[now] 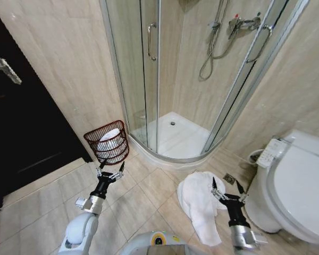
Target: Discard the used towel into the hamper.
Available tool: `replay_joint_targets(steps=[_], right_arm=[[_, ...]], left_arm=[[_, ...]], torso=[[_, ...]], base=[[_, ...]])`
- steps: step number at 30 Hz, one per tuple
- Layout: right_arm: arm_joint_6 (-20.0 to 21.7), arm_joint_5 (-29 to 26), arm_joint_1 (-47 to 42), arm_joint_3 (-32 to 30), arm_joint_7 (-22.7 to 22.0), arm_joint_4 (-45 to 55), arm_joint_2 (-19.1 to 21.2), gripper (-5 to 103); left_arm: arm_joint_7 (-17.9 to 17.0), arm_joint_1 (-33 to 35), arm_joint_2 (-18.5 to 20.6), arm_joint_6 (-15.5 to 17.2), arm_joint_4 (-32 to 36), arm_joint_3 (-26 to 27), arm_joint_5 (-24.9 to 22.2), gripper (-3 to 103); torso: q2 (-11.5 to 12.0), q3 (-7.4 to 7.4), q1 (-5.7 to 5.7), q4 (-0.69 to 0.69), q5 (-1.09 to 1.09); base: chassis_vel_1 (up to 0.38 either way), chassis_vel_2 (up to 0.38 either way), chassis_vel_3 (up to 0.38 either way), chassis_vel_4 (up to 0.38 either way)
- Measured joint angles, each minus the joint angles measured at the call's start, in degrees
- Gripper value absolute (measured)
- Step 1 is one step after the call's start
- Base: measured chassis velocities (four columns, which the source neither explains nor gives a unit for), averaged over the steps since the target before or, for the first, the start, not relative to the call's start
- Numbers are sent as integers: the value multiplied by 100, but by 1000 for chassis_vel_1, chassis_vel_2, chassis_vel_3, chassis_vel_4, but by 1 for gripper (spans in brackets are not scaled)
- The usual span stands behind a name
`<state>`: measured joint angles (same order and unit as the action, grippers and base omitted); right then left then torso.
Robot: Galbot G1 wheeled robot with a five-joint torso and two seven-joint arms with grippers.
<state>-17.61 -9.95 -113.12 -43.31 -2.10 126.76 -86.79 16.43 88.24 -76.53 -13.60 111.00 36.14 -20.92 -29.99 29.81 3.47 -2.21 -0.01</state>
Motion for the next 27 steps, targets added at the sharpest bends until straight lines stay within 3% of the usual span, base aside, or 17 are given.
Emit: replay_joint_targets(steps=[6, 27], right_arm=[[-41, -70, -200, -215, 98, 87, 131, 100], [-176, -7, -130, -234, 104, -178, 21, 100]], left_arm=[[38, -91, -62, -86, -195, -98, 48, 100], [201, -196, -23, -227, -473, -108, -71, 100]], torso=[[135, -78, -57, 0, 1], [569, -302, -265, 0, 1]], base=[[0, 0, 0, 0], [0, 0, 0, 0]])
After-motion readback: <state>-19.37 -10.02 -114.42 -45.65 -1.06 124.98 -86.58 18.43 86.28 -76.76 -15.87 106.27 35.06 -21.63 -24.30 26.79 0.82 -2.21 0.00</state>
